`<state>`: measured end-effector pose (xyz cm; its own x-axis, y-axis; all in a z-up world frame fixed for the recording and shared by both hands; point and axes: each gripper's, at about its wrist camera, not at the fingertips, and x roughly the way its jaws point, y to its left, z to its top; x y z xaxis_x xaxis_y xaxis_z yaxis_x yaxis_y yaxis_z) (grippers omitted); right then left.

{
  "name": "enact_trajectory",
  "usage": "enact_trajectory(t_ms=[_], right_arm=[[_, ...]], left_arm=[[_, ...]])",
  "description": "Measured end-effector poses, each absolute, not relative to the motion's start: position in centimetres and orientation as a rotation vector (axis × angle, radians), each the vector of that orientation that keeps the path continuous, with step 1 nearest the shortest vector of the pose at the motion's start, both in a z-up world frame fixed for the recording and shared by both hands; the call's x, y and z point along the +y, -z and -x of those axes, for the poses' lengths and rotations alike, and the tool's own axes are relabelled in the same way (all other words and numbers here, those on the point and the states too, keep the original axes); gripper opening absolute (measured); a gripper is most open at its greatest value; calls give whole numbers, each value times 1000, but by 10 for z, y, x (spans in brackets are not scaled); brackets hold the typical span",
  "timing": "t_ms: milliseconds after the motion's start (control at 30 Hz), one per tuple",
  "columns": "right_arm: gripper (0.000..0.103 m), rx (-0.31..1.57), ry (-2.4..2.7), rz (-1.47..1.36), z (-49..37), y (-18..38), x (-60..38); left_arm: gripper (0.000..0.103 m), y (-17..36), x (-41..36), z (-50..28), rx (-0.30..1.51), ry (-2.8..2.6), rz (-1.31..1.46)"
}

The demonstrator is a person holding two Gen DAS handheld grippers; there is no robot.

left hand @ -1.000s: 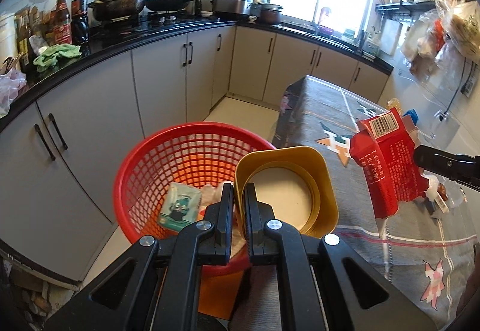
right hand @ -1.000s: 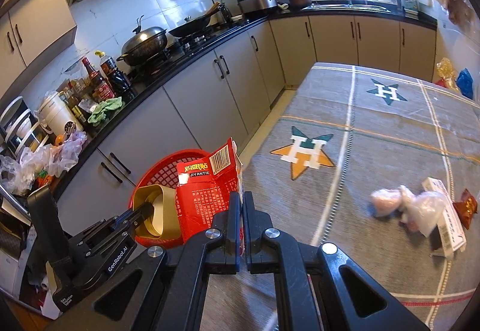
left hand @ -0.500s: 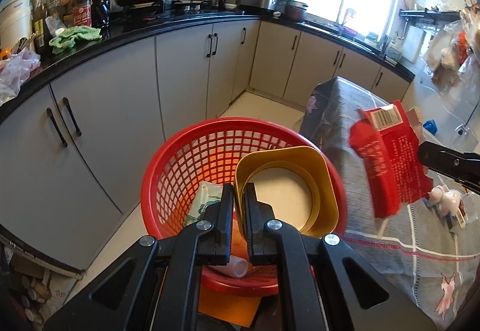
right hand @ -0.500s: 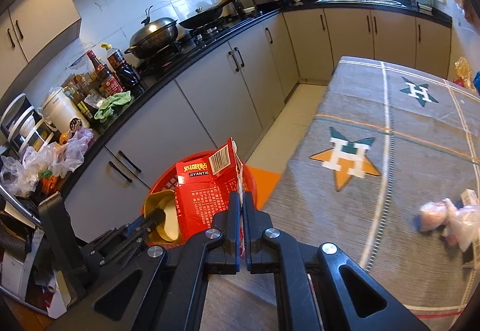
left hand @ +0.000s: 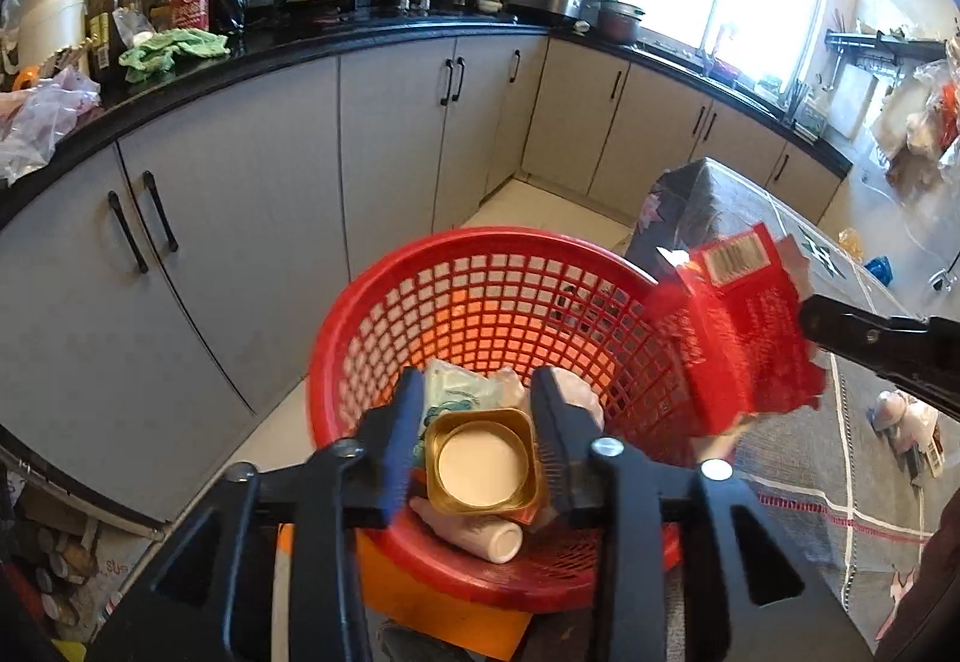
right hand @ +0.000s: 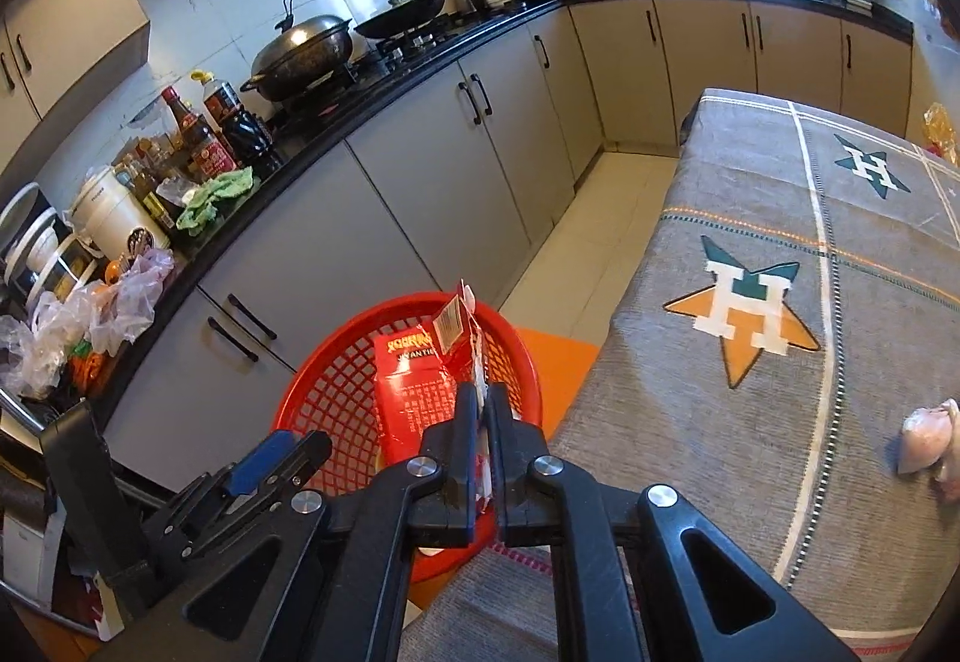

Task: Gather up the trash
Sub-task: 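Open both tools to drop the container and box into the basket, then move both open tools back over the table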

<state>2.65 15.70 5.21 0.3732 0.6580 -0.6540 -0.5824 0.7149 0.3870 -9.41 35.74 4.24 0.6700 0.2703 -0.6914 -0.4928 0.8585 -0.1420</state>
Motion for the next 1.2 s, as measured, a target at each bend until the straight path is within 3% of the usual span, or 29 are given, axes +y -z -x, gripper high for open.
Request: enact_trajectory(t_ms=[400,467,500,533,1200], right_arm=[[8,848,-869,-94,-12,-70,156],[25,849,-878,-81,-9,-70,155],[43,848,-881,-96,-10,-71,152],[50,843,-882,-108,-10,-72,149],[50,755,-703,-133,9,-70,12]], left_arm=[[37,-62,342,110,665,-444,353],[40,-65,340,112,666,-445,348],[42,-66,339,113,664,-445,347],[43,-66,339,114,663,-445,346],[47,-71,243,95,707,-281,210]])
